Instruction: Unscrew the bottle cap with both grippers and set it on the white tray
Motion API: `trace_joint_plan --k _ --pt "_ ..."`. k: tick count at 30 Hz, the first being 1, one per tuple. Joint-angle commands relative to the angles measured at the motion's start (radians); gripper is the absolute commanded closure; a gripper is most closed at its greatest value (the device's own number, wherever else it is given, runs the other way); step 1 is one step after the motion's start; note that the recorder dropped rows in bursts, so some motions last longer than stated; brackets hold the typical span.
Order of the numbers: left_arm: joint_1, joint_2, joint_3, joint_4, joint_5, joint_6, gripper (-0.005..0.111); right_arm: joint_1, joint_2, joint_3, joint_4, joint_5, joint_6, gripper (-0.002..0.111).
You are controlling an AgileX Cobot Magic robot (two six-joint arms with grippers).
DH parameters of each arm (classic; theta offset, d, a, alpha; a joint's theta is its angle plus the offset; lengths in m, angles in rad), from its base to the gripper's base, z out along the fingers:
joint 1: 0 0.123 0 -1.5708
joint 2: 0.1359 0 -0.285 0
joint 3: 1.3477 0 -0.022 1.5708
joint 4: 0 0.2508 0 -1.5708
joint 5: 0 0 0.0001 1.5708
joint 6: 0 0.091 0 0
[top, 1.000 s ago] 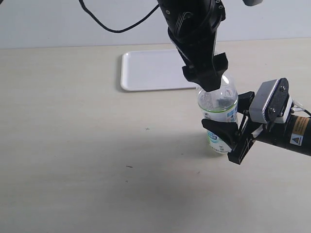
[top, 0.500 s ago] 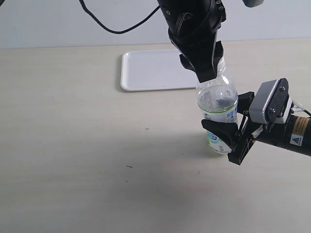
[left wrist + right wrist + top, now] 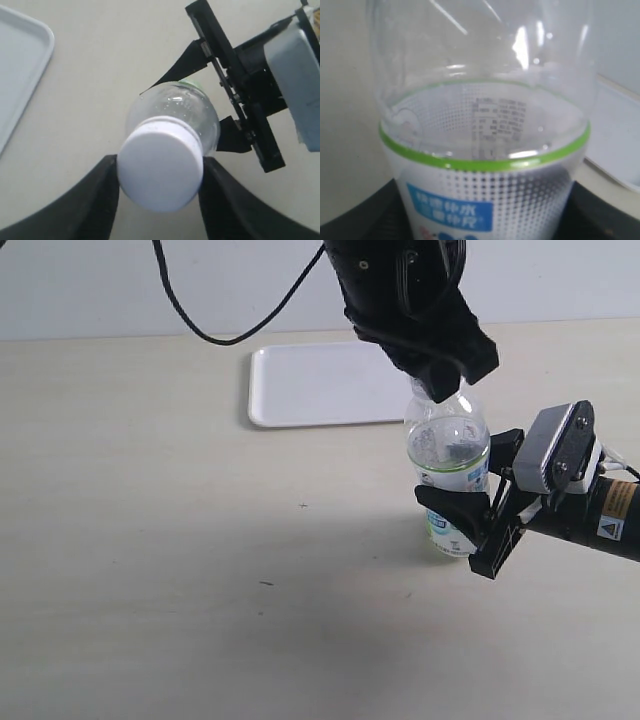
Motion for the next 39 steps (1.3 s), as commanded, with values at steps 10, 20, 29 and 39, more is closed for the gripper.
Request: trace_joint_plan --k 10,20,29,39 --pt "0.002 -0.004 0.003 -0.124 -0.006 -0.368 0.107 -0.003 -0.002 -0.002 -0.017 -0.028 0.025 0.108" --pt "0.002 -0.004 0.003 -0.139 -0.053 -0.792 0.107 -0.003 -0.002 -0.002 -0.012 -0.028 0.025 0.108" --pt "0.022 -0.027 0.003 -0.145 -0.132 -0.895 0.107 -0.003 -0.002 -0.002 -0.012 -0.028 0.025 0.108" --pt "0.055 -0.061 0.003 0.098 -0.137 -0.837 0.107 -0.003 -0.002 -0.002 -0.004 -0.028 0.056 0.108"
